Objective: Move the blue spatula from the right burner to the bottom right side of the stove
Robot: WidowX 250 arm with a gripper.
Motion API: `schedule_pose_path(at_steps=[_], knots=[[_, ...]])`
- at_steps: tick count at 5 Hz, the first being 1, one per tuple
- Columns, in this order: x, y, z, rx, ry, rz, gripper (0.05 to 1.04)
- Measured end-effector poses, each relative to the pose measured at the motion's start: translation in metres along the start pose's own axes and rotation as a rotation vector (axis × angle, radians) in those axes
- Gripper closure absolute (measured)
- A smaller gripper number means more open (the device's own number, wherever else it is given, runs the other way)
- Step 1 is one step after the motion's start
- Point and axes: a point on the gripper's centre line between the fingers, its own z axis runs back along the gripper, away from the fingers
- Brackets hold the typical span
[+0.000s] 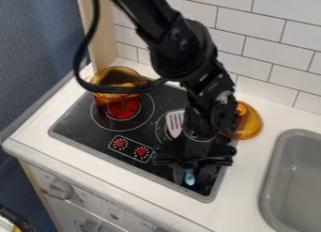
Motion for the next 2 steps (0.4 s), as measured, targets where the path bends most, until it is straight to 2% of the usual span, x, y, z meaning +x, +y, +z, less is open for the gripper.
schedule_pose_path(at_steps=[1, 2], knots=[[0.008, 0.004, 0.019, -0.034, -0.026, 0.061, 0.753], [0.010, 0.007, 0.042, -0.040, -0.033, 0.132, 0.753]])
